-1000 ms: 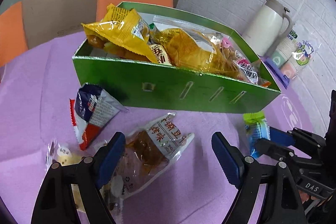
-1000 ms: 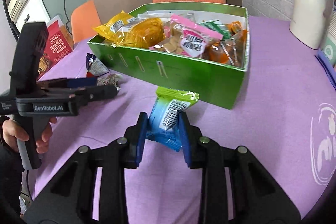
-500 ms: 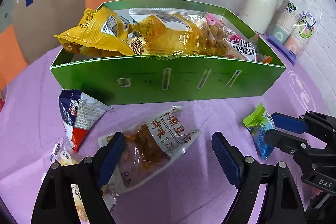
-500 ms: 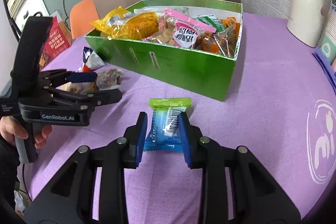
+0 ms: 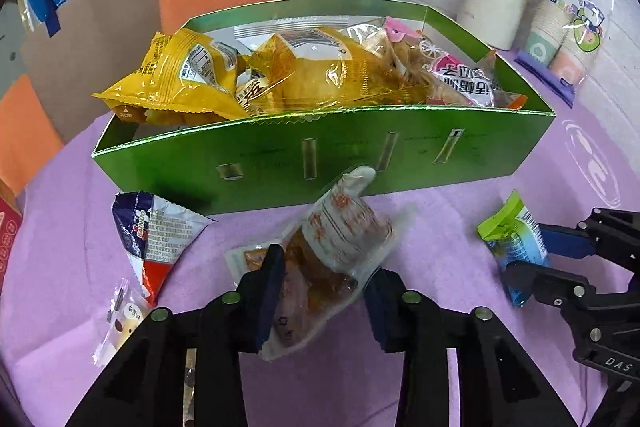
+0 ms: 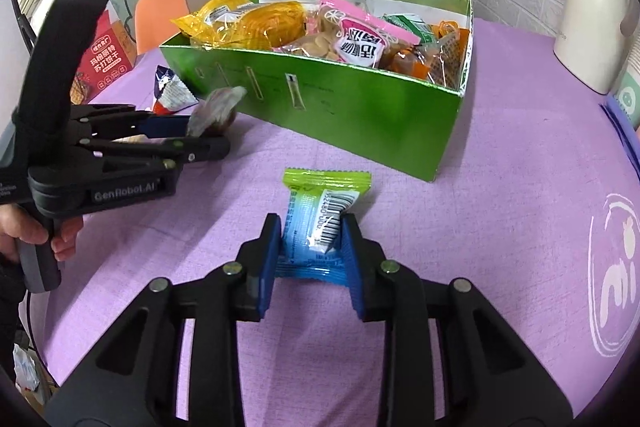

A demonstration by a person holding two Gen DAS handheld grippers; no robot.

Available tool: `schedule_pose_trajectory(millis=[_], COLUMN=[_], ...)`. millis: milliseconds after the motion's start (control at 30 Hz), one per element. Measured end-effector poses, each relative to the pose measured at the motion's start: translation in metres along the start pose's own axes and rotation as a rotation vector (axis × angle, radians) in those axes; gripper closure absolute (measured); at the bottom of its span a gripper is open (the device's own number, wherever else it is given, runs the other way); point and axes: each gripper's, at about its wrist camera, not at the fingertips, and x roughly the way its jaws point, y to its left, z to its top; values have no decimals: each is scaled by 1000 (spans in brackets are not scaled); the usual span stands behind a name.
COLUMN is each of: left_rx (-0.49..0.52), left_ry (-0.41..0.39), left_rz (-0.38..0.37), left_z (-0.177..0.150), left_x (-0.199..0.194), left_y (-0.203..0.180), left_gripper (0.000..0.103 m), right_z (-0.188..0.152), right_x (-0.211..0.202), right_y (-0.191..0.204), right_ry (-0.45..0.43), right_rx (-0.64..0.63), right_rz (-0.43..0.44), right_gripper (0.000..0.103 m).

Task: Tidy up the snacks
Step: 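Grasp the blue-green packet with the right tool while the left tool grasps the brown tofu packet, then carry both packets into the green box and open both tools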

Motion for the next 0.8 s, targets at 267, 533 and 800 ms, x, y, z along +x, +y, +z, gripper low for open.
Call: schedule_pose_trajectory(millis=[267, 533, 800], left_rx=[-67, -91, -73], left_ry=[-41, -128, -242], left_rz=[-69, -173, -229], left_z=[-12, -20, 31], left_x=[-26, -75, -115], left_y=[2, 1, -10], left_gripper=[88, 88, 88], right_z=[-7, -2, 40], right_x=[-27, -70, -85], right_y=[-7, -6, -18], right_ry=[-52, -153, -255], right_rx=[20, 16, 27], right_rz=[48, 92, 64], right_gripper=[73, 74, 73])
